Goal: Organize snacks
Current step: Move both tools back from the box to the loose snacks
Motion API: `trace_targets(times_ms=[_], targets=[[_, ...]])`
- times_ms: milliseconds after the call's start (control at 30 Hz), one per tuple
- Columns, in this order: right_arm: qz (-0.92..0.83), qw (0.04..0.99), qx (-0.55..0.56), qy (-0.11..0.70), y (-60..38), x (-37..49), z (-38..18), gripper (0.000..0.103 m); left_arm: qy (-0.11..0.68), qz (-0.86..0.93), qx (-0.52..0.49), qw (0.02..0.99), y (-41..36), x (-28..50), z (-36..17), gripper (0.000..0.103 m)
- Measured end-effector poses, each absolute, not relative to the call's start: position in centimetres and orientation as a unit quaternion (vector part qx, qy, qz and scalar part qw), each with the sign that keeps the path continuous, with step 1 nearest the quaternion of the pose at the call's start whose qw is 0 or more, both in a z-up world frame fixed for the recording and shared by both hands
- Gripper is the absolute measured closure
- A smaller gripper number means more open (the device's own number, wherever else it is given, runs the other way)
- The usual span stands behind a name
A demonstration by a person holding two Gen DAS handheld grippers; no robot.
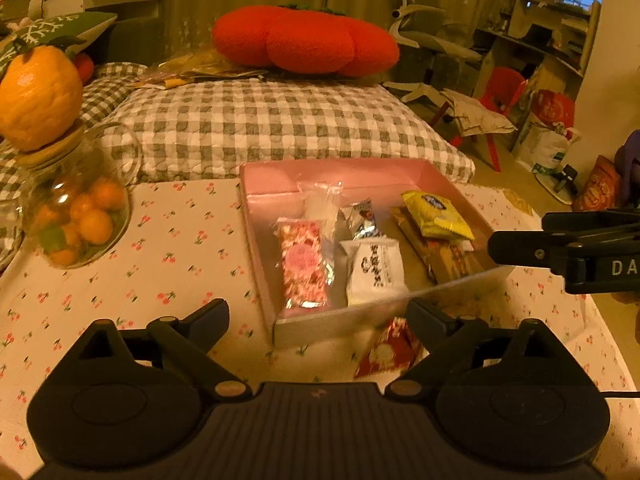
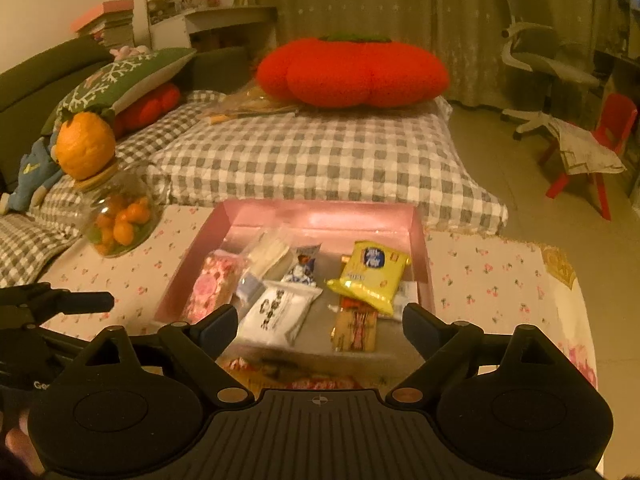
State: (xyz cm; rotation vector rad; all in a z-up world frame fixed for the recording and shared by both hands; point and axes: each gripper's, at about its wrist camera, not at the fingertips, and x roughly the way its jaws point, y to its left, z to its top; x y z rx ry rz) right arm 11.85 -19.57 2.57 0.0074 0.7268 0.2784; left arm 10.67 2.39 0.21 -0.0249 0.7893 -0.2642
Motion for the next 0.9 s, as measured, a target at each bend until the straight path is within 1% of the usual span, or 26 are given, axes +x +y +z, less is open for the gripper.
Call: trace_targets(times_ms=[67,400,800,900], targets=[[0.135,0.925,0.006,0.356,-19.6,11.2,2.4,0.008,0.389,-0.128,-0.011,0.912,2.6,10.2,0.1,0.006],[0.123,0.916,0.037,0.38,-20.2,8.7,1.4,0.007,0.398,-0.127,-0.003,0.909,3.3,7.9,-0.6,0.001],[0.1,0.908,0.069,0.401,-22.4,6.7,-1.4,0.007,0.394,-0.133,0.041,0.908,2.6,5.7,-3.2,0.001],[0.096,0.907,0.059,0.407,-22.9,6.5,-2.1,0.007,0.396,-0.146,0.038,0.906,2.0,5.7,-3.5,0.001]])
